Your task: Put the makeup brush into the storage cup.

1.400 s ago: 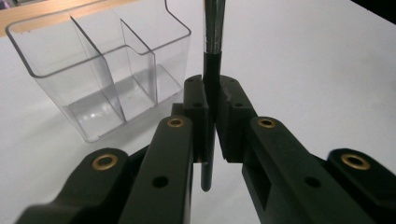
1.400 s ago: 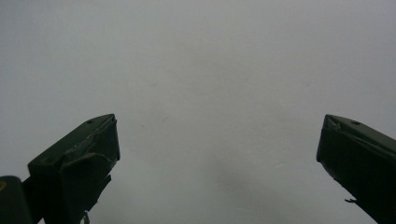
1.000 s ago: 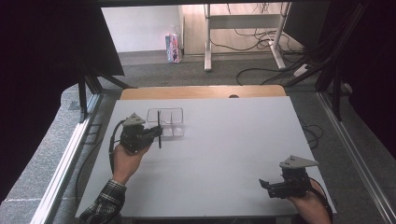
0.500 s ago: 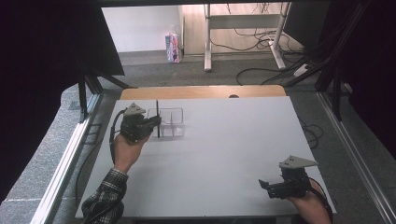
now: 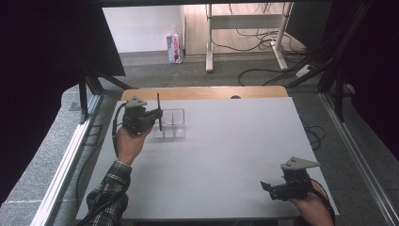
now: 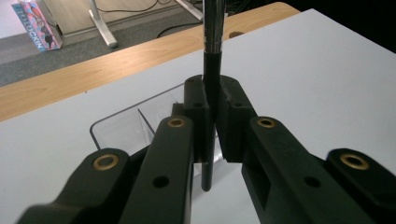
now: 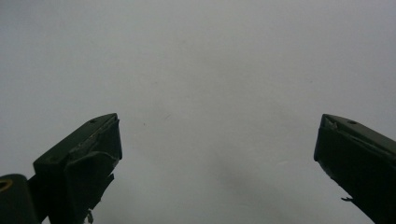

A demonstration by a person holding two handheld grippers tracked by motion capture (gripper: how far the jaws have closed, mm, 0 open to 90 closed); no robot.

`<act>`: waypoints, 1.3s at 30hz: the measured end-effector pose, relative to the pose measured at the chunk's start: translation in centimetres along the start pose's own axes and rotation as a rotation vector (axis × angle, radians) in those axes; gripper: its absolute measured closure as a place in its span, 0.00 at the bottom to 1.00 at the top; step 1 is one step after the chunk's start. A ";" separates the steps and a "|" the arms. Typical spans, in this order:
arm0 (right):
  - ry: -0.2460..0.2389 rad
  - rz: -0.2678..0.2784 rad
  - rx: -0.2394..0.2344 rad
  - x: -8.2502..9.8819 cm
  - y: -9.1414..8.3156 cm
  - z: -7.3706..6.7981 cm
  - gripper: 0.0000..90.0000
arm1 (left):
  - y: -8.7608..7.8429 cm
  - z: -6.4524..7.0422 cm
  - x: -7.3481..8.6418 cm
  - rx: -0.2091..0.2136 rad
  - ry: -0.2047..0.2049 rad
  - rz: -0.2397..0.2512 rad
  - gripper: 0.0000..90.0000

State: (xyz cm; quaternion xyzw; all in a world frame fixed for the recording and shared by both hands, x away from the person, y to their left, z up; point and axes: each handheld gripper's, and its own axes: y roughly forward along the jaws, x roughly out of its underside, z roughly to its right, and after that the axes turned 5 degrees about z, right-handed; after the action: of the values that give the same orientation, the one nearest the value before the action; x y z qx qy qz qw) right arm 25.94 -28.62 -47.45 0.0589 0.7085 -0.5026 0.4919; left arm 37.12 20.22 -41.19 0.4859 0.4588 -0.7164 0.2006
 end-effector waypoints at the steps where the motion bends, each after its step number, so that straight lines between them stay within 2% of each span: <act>1: 0.000 0.000 0.000 0.0 0.0 0.0 0.01 | 0.1 0.0 -0.1 -0.004 0.004 0.001 0.94; 12: -0.004 -0.004 -0.010 0.0 0.1 0.0 0.01 | 1.0 -0.3 -1.6 -0.018 0.004 0.017 0.94; 26: -0.003 -0.010 -0.017 0.0 0.1 0.1 0.02 | 2.8 -0.9 -2.6 -0.035 -0.008 0.027 0.93; 39: -0.001 -0.014 -0.027 0.0 0.2 0.0 0.03 | 4.2 -1.4 -2.6 -0.060 -0.008 0.016 0.94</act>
State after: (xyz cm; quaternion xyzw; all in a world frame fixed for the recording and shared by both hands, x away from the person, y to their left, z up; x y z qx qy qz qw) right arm 26.06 -28.58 -47.57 0.0470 0.7154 -0.4966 0.4893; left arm 42.06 18.92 -41.02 0.4805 0.4752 -0.7027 0.2227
